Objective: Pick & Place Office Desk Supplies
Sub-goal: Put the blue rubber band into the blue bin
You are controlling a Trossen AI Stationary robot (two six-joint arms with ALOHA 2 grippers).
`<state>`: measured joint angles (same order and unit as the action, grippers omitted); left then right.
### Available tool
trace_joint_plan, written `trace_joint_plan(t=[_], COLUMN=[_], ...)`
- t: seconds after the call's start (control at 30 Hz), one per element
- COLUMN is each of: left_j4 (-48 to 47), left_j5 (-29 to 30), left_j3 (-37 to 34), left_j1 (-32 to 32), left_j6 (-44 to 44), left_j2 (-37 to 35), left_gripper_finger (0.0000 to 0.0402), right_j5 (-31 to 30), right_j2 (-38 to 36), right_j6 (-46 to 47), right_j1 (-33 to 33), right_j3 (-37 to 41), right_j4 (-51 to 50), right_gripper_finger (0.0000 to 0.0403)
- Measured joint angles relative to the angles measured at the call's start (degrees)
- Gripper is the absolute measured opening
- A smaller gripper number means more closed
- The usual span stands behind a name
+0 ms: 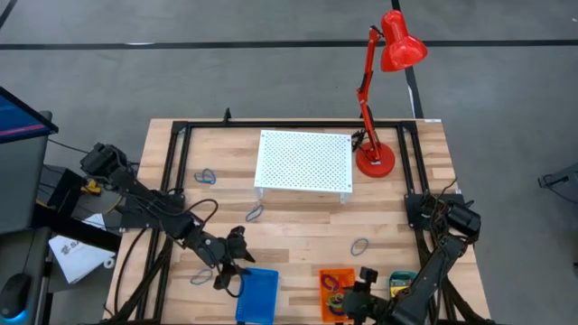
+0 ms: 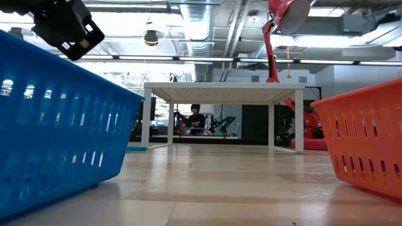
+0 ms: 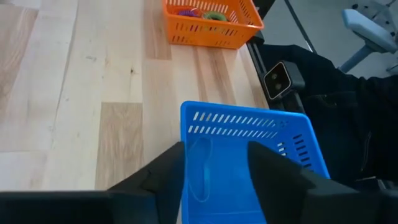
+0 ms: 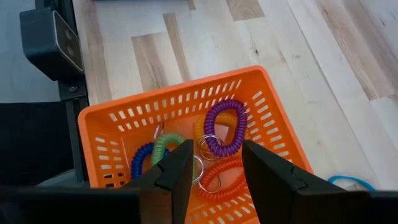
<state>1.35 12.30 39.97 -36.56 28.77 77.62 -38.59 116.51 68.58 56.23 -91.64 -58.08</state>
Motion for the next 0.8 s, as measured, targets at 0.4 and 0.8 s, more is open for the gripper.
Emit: trace_joint_plan(t=[0.4, 0.8], left_j4=[-2.4, -18.5], left_j5=[6.8, 14.7], left_j3=[0.0, -2.7], left_j1=[-0.1, 6.6], left_j6=[-2.5, 1.7], left_j2=[0.0, 0.0], left_gripper_finger=[0.0182, 0.0154], right_j5=[-0.2, -0.4], right_j2=[0.0, 0.0], right_j6=[4.5, 8.5], right_j1=[0.0, -0.2], right_j3=[0.0, 0.0], right_j4=[-4.9, -9.1], right_gripper_finger=[0.0134, 0.0134])
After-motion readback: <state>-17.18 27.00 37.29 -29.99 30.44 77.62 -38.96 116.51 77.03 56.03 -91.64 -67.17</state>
